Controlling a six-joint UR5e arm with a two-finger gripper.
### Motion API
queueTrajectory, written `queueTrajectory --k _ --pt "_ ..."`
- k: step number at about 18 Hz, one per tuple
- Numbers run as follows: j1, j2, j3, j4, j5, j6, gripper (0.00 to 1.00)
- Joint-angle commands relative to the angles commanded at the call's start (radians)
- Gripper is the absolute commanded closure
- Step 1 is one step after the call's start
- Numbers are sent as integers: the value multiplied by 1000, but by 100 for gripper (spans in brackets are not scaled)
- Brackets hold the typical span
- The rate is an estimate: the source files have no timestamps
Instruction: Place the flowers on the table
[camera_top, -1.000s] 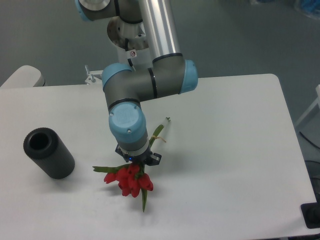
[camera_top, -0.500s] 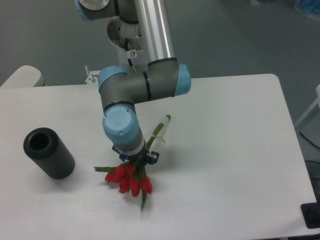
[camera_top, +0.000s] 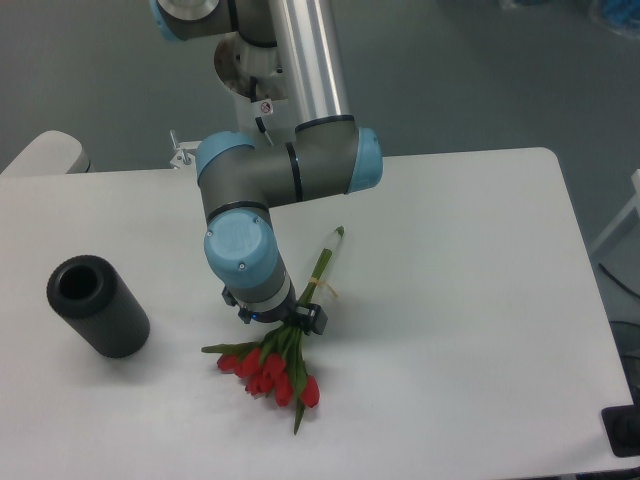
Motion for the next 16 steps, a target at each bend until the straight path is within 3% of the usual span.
queueTrajectory --k 11,16 --pt "143 8 23 0 -14 468 0" --pt "222 -6 41 23 -121 628 0"
